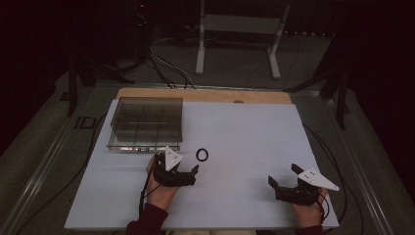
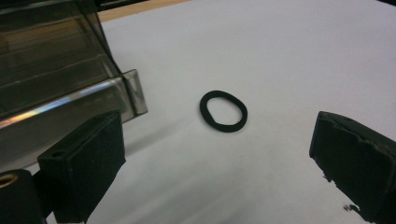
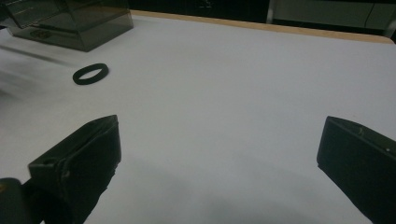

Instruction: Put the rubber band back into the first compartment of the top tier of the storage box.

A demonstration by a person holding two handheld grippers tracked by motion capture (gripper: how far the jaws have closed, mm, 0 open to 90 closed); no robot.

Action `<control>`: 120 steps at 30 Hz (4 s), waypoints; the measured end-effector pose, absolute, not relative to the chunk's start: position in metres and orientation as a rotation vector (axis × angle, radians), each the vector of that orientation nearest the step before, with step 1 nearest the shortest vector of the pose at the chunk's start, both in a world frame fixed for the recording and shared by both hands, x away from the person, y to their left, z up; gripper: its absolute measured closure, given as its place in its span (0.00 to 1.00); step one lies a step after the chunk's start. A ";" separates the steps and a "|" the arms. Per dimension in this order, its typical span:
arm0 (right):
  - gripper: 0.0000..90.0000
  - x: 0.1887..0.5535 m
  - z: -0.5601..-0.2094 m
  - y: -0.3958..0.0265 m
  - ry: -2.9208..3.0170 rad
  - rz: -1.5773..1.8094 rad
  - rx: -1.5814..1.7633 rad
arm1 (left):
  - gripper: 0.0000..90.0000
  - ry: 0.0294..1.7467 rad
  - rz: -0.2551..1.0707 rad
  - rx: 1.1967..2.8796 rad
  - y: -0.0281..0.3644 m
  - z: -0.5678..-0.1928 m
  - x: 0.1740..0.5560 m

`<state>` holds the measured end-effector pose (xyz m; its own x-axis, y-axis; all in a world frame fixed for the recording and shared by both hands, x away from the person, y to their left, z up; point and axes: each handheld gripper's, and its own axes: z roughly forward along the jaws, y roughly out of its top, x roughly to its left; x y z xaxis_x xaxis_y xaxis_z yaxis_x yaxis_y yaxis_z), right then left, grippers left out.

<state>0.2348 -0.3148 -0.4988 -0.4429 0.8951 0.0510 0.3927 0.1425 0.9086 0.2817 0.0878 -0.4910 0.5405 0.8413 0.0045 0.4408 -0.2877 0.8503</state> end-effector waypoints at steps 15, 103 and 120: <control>0.00 0.235 -0.499 -0.314 1.914 1.264 1.225 | 0.08 1.038 0.569 1.957 0.066 -0.501 0.296; 0.00 0.236 -0.500 -0.315 1.915 1.248 1.250 | 0.99 1.045 0.395 1.987 0.062 -0.469 0.326; 0.00 0.235 -0.500 -0.314 1.917 1.251 1.246 | 0.99 1.038 0.396 1.916 0.080 -0.439 0.327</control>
